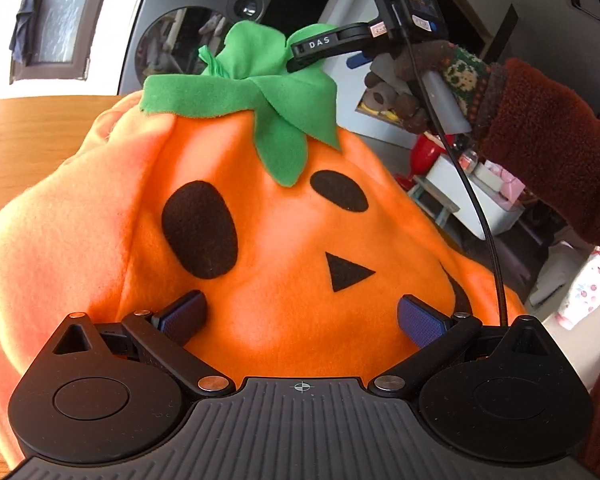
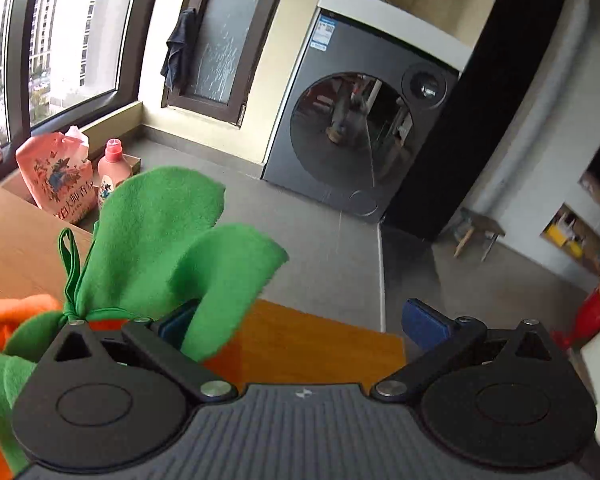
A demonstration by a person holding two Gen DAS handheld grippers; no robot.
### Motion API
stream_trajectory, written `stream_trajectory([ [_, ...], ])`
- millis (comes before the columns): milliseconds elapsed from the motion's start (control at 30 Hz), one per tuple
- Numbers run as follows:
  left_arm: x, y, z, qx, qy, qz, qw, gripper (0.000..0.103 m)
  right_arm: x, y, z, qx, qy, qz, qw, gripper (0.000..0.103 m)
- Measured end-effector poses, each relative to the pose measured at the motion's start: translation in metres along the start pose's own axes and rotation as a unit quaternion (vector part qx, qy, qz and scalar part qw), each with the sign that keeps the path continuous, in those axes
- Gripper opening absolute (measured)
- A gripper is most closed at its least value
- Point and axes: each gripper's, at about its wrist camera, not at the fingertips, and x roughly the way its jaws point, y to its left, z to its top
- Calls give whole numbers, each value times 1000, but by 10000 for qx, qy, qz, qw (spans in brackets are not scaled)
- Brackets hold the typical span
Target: Fold clothes
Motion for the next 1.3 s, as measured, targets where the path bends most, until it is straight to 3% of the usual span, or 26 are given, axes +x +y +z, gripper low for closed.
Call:
stream_trajectory([
  [67, 0, 4, -1, -51, -24, -45, 10000, 103, -9, 2, -8, -45, -61, 253, 9997, 103],
  [167, 1, 9, -2, -134, -91, -100, 9998, 103, -48, 20, -25, -526, -884, 509, 9934, 103],
  [200, 1, 10, -1, -156, -107, -110, 9998, 103, -65, 28, -27, -589, -1166, 862, 9877, 103],
  [267, 2, 10, -1, -174, -126, -105, 9997, 103, -80, 35, -22, -331, -1190, 1730, 9772, 103],
  [333, 3, 9, -1, -137, -128, -60, 9998, 103, -73, 46, -14, 84, -747, 2581, 9632, 103],
  [400, 4, 6, 0, -69, -123, 11, 9999, 103, -63, 59, -6, 508, -264, 3401, 9386, 103],
  [467, 3, 0, 1, -21, -122, 64, 9999, 103, -42, 77, -2, 530, 86, 3428, 9379, 103],
  [567, 2, 0, 1, -43, -143, 51, 9999, 103, 5, 101, -2, 320, 1022, 2883, 9515, 103],
  [667, 1, 1, 0, -77, -170, 24, 9998, 103, 38, 102, -15, 1086, 2032, 3223, 9182, 103],
  [767, 2, 3, 1, -128, -192, -25, 9997, 103, 42, 103, -18, 1892, 2454, 4659, 8288, 103],
  [867, 3, 3, 1, -150, -198, -48, 9997, 103, 18, 105, 9, 2160, 1333, 5229, 8137, 103],
  [967, 2, 2, 1, -149, -208, -31, 9997, 103, 11, 91, 37, 2675, 210, 5115, 8163, 103],
  [1033, 2, 2, 0, -164, -224, -19, 9996, 103, 15, 84, 49, 2729, 20, 4816, 8328, 103],
  [1100, 2, 2, 0, -167, -235, -14, 9996, 103, 19, 80, 54, 2358, 280, 4450, 8635, 103],
  [1167, 2, 3, -1, -179, -238, -30, 9996, 103, 22, 79, 43, 2025, 647, 4231, 8808, 103],
  [1233, 3, 4, -1, -200, -241, -57, 9995, 103, 32, 78, 23, 1894, 1257, 4098, 8834, 103],
  [1300, 2, 5, -1, -222, -248, -84, 9994, 103, 43, 79, -6, 1897, 1911, 4008, 8757, 103],
])
